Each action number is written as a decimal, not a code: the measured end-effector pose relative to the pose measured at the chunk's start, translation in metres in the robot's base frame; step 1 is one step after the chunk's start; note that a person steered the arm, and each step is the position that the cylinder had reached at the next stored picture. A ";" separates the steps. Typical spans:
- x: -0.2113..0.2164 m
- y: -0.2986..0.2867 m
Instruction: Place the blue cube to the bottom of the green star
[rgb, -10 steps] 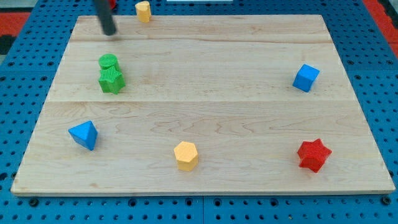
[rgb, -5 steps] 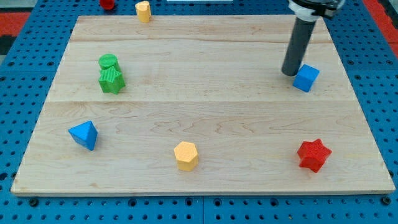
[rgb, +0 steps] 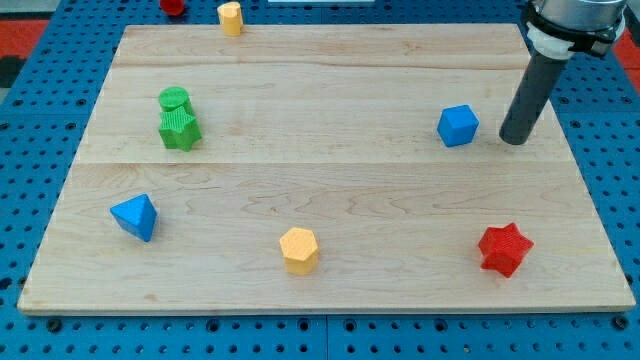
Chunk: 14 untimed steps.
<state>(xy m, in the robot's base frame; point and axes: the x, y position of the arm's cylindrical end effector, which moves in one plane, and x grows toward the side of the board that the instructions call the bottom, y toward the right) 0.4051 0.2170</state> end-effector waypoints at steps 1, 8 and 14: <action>-0.012 -0.023; 0.025 -0.261; 0.048 -0.374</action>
